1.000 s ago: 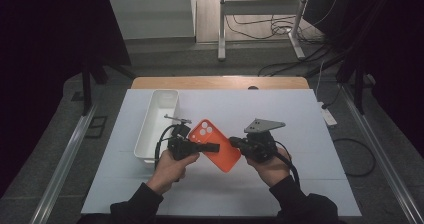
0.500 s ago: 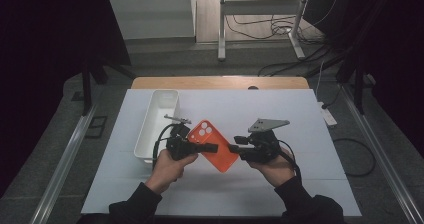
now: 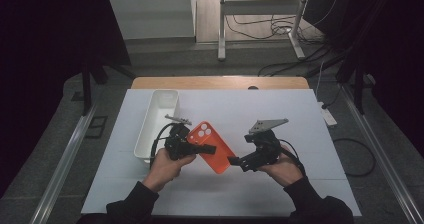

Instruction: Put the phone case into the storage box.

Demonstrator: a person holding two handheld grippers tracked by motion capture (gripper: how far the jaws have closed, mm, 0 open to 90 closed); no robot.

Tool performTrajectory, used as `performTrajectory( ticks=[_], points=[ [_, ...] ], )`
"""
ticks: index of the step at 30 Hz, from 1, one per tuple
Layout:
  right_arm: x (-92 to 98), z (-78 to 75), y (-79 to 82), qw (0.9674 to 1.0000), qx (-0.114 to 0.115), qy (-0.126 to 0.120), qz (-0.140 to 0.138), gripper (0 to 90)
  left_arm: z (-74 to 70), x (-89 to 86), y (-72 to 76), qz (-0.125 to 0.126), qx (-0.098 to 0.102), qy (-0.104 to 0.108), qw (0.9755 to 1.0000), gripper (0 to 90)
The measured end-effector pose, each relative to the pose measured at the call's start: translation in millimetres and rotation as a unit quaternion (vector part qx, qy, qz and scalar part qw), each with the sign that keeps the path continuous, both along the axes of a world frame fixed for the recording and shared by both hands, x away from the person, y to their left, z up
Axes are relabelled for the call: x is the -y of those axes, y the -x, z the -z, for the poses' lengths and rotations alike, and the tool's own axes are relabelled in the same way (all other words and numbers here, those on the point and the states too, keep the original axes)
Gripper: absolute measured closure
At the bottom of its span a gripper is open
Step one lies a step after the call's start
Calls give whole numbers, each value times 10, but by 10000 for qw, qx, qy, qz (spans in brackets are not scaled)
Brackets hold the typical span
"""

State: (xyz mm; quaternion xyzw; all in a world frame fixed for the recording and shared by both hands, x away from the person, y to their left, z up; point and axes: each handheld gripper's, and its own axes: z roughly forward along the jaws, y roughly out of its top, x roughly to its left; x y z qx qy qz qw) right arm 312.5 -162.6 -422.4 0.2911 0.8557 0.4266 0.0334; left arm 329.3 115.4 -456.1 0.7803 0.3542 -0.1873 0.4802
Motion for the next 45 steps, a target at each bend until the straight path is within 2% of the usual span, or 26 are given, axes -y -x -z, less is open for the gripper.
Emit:
performTrajectory(
  ticks=[8, 14, 20, 23, 37, 38, 40, 45],
  points=[
    [18, 1, -5, 9998, -17, -96, -160, 0, -27, -11, 7, 139, 136, -63, 9998, 865],
    [2, 12, -5, 9992, -122, -221, -315, 0, -54, -23, 12, 258, 277, -64, 9993, 865],
    [-38, 29, 10, 9992, -62, -238, -322, 0, -79, -5, 24, 397, 382, -21, 9985, 865],
    [-64, 42, 14, 9987, -152, -330, -363, 0, -87, 13, 35, 451, 425, -16, 9981, 865],
    [-207, 114, 39, 9973, -417, -89, -605, 0, -142, 60, 71, 718, 554, 97, 9958, 864],
    [-219, 119, 41, 9964, -483, -99, -685, 16, -153, 68, 77, 761, 579, 123, 9953, 863],
    [-225, 121, 46, 9964, -472, -78, -701, 36, -158, 71, 81, 772, 587, 135, 9952, 864],
    [-230, 136, 44, 9946, -601, -28, -849, 263, -171, 88, 91, 848, 612, 157, 9944, 863]
  ],
)
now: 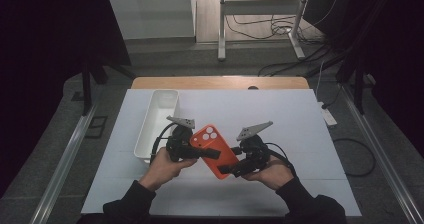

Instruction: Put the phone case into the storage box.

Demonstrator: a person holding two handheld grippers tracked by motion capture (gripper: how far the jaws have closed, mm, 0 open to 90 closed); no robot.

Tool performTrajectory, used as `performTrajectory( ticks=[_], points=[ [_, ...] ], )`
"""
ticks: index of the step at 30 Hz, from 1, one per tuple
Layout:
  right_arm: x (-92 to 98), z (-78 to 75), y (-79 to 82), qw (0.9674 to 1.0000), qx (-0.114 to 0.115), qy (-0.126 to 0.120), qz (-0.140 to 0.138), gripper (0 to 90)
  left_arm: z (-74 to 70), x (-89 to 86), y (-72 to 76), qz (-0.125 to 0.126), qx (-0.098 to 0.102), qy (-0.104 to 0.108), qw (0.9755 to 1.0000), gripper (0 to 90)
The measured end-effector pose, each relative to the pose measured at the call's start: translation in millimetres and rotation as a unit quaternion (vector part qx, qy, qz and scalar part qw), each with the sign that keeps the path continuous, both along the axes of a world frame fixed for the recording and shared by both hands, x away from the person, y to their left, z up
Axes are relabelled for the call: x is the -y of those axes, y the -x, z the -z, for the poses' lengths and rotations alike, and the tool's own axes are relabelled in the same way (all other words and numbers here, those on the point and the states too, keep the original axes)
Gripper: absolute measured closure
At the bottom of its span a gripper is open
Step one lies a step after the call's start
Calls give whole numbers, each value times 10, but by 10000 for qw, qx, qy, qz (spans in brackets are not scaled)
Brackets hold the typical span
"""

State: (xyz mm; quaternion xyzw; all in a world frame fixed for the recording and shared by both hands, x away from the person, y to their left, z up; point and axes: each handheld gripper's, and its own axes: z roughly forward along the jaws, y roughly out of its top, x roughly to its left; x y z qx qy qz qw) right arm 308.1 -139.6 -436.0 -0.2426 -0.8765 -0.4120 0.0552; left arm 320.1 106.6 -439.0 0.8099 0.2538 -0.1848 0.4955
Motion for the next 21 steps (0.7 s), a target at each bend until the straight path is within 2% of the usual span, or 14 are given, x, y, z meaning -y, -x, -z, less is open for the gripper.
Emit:
performTrajectory(
  ticks=[5, 6, 8, 10, 12, 14, 17, 21],
  points=[
    [2, -2, 2, 9998, -125, -63, -174, 508, -6, 8, 6, 34, 10, 16, 10000, 862],
    [2, -2, 2, 9998, -125, -63, -174, 508, -10, 9, 8, 40, 9, 32, 10000, 862],
    [11, 1, -8, 9991, -270, -180, -276, 624, -15, 9, 10, 39, 20, 29, 10000, 859],
    [24, 4, -21, 9985, -368, -250, -334, 681, -14, 4, 7, 50, 19, 78, 10000, 849],
    [43, 7, -37, 9975, -481, -326, -409, 750, -20, -3, 4, 52, 12, 148, 9999, 818],
    [67, 8, -47, 9961, -539, -449, -536, 834, -30, -4, 4, 19, 30, 148, 9999, 745],
    [60, -13, -39, 9962, -524, -451, -539, 843, -23, -23, -10, -83, -24, 284, 9996, 720],
    [71, -34, -40, 9964, -508, -508, -456, 845, -33, -38, -11, -214, 54, 261, 9994, 678]
  ],
)
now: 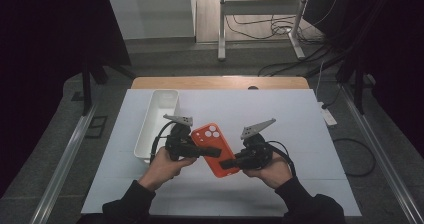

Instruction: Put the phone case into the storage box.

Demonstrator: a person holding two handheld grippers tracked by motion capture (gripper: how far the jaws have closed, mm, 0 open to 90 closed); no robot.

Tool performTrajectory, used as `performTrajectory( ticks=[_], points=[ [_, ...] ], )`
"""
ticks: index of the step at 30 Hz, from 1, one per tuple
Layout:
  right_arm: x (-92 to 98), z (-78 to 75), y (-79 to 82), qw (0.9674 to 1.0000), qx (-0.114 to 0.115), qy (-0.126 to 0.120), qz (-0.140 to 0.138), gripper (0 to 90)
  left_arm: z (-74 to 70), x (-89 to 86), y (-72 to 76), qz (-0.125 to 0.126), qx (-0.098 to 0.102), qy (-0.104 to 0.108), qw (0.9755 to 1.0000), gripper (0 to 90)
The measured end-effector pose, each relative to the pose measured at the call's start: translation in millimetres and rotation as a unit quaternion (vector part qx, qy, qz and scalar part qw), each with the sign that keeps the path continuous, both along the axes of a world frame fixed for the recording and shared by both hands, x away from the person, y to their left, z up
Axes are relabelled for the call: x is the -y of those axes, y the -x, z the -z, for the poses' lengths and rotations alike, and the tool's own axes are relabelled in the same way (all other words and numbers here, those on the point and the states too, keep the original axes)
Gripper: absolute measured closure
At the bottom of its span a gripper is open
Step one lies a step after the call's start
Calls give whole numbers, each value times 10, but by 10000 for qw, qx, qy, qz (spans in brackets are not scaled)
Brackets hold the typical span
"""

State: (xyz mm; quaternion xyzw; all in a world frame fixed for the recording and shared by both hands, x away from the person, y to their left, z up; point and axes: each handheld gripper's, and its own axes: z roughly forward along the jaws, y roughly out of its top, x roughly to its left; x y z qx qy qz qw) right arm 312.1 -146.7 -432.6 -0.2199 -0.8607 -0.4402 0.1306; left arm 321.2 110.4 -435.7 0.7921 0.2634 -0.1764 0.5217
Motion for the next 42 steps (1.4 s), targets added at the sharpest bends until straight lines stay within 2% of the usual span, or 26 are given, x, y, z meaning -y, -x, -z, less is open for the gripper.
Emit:
performTrajectory(
  ticks=[4, 9, 10, 13, 15, 16, 19, 20, 26, 27, 30, 31, 32, 36, 42],
  points=[
    [-2, -12, 14, 9999, 120, 12, 55, 846, -20, 4, 14, -95, 107, -48, 9999, 631],
    [8, -25, 22, 9996, 252, 30, 142, 845, -58, -9, 26, -278, 272, -113, 9992, 480],
    [13, -30, 24, 9993, 322, 26, 179, 845, -77, -19, 33, -409, 396, -183, 9982, 435],
    [21, -39, 28, 9989, 404, 25, 246, 845, -91, -24, 40, -498, 496, -253, 9972, 379],
    [35, -53, 35, 9977, 563, 71, 373, 845, -104, -25, 45, -609, 588, -327, 9959, 286],
    [35, -53, 35, 9977, 563, 71, 373, 845, -110, -26, 48, -656, 641, -368, 9951, 286],
    [58, -63, 33, 9957, 721, 156, 567, 845, -128, -28, 60, -801, 810, -501, 9922, 189],
    [58, -63, 33, 9957, 721, 156, 567, 845, -132, -28, 64, -843, 851, -532, 9914, 189],
    [88, -79, 30, 9924, 894, 245, 809, 844, -175, -46, 86, -1251, 1082, -862, 9825, 41],
    [88, -79, 30, 9924, 894, 245, 809, 844, -175, -46, 86, -1251, 1082, -862, 9825, 30],
    [103, -82, 25, 9905, 979, 277, 923, 844, -190, -62, 87, -1477, 1113, -1065, 9770, 11],
    [107, -84, 25, 9900, 994, 277, 960, 844, -190, -62, 87, -1477, 1113, -1065, 9770, 7],
    [111, -88, 26, 9895, 1010, 279, 994, 844, -195, -70, 87, -1568, 1135, -1155, 9743, 3],
    [116, -93, 30, 9876, 1088, 311, 1088, 844, -203, -86, 90, -1674, 1132, -1264, 9712, 0],
    [99, -94, 47, 9857, 1181, 365, 1148, 844, -199, -90, 89, -1726, 1114, -1353, 9693, 0]
  ],
)
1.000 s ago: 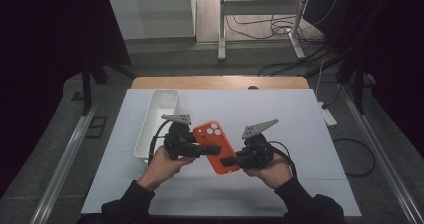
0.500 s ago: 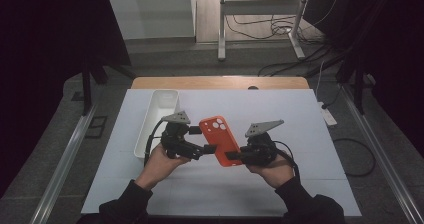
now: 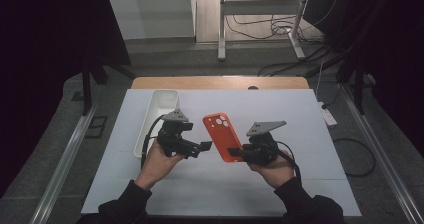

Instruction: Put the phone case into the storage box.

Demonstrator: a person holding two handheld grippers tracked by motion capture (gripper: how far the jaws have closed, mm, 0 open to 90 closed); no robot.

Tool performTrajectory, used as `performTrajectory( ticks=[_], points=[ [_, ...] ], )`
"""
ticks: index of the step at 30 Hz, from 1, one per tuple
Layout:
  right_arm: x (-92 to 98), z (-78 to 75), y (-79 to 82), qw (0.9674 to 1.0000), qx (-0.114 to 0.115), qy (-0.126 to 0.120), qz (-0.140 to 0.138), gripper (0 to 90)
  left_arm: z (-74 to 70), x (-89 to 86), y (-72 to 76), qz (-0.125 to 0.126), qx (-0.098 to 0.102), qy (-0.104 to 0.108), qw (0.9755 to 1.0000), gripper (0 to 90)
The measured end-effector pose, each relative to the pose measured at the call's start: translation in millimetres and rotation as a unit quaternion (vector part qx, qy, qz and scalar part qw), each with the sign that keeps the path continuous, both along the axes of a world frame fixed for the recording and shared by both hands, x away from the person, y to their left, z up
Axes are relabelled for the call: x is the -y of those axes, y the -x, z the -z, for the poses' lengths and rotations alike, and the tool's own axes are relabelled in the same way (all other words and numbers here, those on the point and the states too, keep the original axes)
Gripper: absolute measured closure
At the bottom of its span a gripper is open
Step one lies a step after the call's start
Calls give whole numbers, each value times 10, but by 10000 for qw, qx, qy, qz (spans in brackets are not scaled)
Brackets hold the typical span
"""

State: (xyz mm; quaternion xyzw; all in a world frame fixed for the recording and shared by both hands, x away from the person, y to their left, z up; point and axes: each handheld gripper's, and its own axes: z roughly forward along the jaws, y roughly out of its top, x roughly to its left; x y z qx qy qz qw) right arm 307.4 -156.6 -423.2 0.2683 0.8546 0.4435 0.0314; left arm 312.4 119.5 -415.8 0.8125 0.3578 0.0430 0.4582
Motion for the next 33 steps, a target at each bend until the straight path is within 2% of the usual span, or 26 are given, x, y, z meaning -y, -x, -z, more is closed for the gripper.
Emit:
performTrajectory(
  ticks=[12, 14, 17, 21, 27, 33],
  points=[
    [-69, 7, 50, 9999, 96, 83, 3, 843, -6, 14, 7, 48, -71, -55, 9999, 0],
    [-82, 4, 60, 9999, 121, 101, 1, 843, -7, 24, 13, -1, -47, -141, 9999, 4],
    [-96, 7, 70, 9999, 131, 102, -10, 843, -8, 31, 24, -35, -32, -217, 9998, 73],
    [-107, 7, 80, 9998, 147, 133, -10, 843, -18, 19, 27, -61, -138, -140, 9998, 216],
    [-114, 8, 85, 9997, 181, 147, -12, 843, -20, -21, 15, 73, -362, 105, 9993, 495],
    [-128, 13, 93, 9996, 213, 166, -15, 843, -17, -26, 3, 282, -588, 309, 9974, 682]
  ],
)
